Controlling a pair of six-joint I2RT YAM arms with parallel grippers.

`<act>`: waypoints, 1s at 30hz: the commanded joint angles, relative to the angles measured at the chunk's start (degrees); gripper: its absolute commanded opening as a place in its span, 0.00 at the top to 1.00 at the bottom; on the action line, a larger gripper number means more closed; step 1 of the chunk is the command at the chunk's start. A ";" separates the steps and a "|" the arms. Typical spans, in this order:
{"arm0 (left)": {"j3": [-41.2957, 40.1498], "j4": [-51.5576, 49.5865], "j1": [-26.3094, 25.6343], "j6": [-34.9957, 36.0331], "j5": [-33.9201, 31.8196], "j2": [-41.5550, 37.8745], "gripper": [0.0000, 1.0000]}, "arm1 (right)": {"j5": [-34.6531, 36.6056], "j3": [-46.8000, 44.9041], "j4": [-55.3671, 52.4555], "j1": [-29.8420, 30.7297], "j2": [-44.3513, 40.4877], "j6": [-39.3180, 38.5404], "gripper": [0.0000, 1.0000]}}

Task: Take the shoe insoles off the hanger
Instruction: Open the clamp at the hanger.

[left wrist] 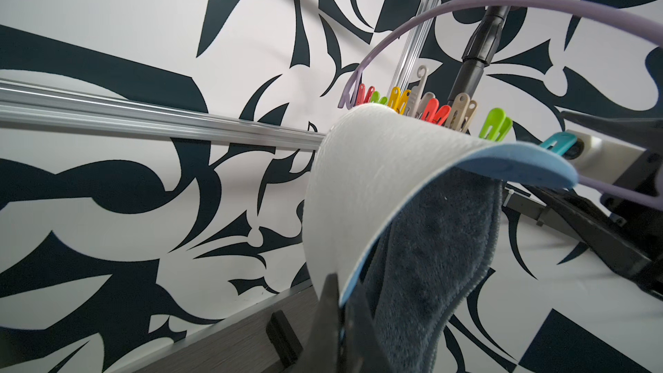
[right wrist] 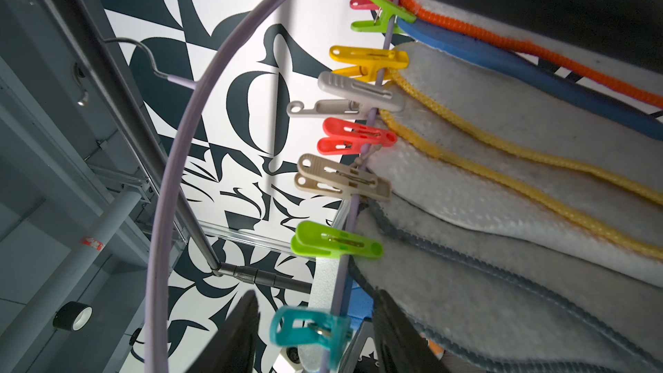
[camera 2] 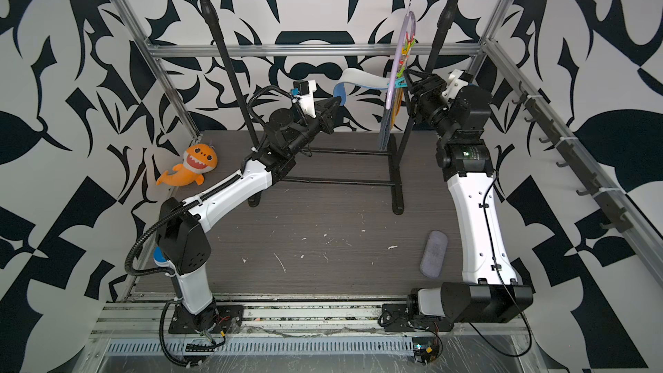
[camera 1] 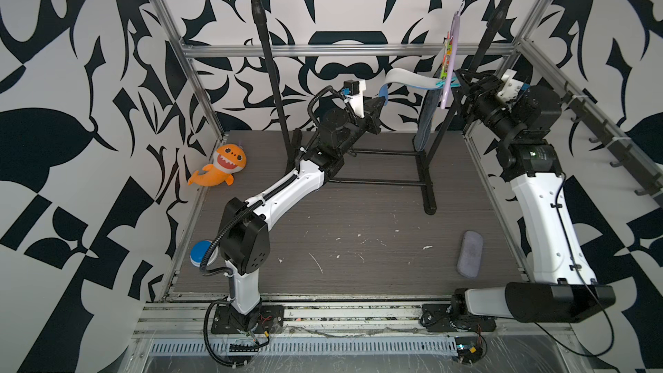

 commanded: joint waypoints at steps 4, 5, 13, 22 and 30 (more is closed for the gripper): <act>-0.49 3.00 0.32 0.65 0.58 -0.77 1.00 | 0.62 1.98 1.12 0.08 0.26 -2.11 0.56; -0.58 3.11 0.32 0.62 0.54 -0.77 1.00 | 0.71 2.00 1.06 0.04 0.22 -2.27 0.56; -1.01 3.37 0.32 0.73 0.29 -0.92 1.00 | 1.24 2.03 0.38 0.08 0.04 -2.72 0.61; -1.89 3.47 0.28 0.85 0.01 -1.22 1.00 | 1.32 1.65 0.70 0.04 0.17 -2.57 0.65; -3.02 3.87 0.32 0.82 -0.42 -1.55 1.00 | 1.51 0.77 2.05 0.09 -0.22 -1.89 0.69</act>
